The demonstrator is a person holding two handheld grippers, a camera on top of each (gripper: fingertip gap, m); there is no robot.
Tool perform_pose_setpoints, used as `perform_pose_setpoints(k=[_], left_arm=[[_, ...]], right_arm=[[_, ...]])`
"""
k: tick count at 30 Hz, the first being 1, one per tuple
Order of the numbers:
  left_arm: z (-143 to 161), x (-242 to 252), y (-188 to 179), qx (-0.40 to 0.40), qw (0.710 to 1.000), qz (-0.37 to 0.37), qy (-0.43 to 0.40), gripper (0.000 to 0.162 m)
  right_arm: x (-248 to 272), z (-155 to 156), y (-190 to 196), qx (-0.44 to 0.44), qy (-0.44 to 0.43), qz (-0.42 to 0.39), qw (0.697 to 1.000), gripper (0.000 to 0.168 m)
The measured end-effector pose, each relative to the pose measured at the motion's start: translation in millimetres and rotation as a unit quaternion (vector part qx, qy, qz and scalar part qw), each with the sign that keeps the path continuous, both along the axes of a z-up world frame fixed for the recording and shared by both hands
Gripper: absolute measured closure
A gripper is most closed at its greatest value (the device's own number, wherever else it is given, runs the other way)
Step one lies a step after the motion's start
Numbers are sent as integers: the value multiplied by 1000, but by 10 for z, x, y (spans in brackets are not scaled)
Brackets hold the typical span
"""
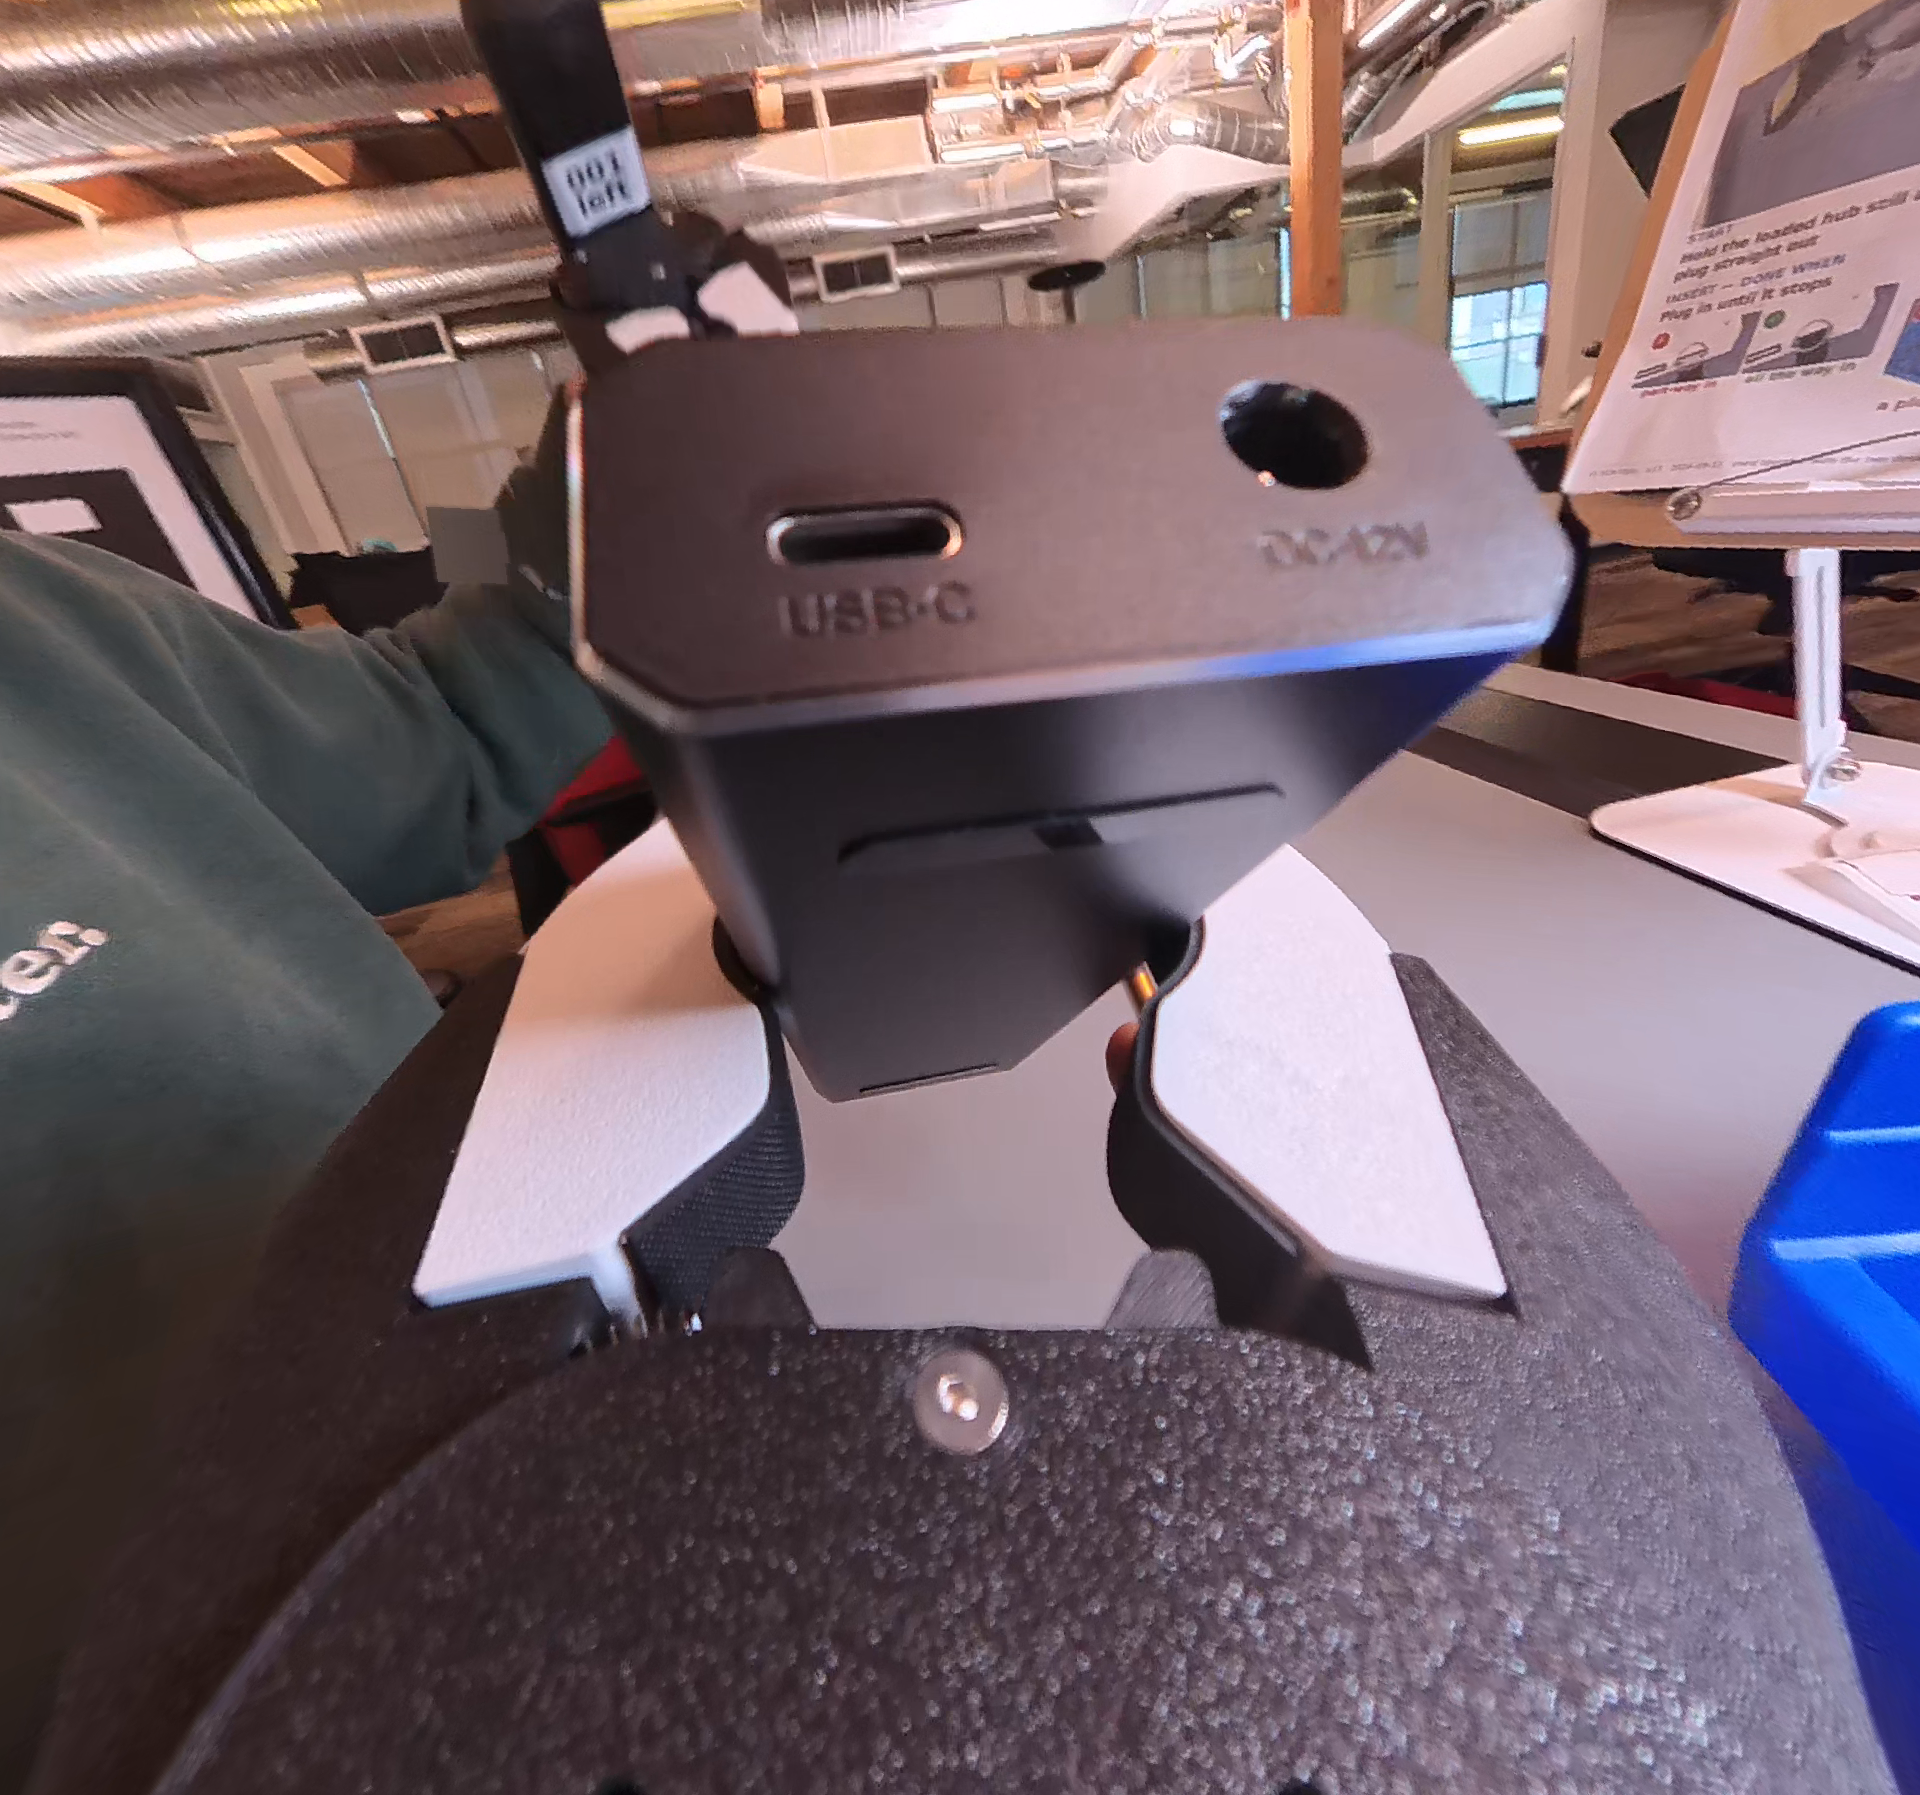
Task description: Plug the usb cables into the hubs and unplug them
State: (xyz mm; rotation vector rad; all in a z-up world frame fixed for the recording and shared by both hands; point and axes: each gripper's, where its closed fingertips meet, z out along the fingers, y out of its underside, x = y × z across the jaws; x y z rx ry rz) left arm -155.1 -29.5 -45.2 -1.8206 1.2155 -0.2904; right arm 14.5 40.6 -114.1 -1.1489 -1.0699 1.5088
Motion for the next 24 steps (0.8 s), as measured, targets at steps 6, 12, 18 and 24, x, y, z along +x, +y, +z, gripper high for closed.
perform_pose_setpoints(k=[6, 12, 18, 24], left_arm=[[-1369, 621, 0, -82, 993, -38, 72, 158], [-2055, 804, -39, -165, 983, -65, 53, 158], [-1770, 637, 342, -139, 990, -13, -23, 142], [-1781, 684, 363, -190, 979, -55, -59, 139]], right_arm=[[66, 51, -51, 5, 26, 30, 999, 95], [43, -30, -73, 10, 10, 43, 999, 95], [9, -96, -61, 6, -2, 48, 999, 95], [18, -112, -45, 9, -8, 42, 999, 95]])
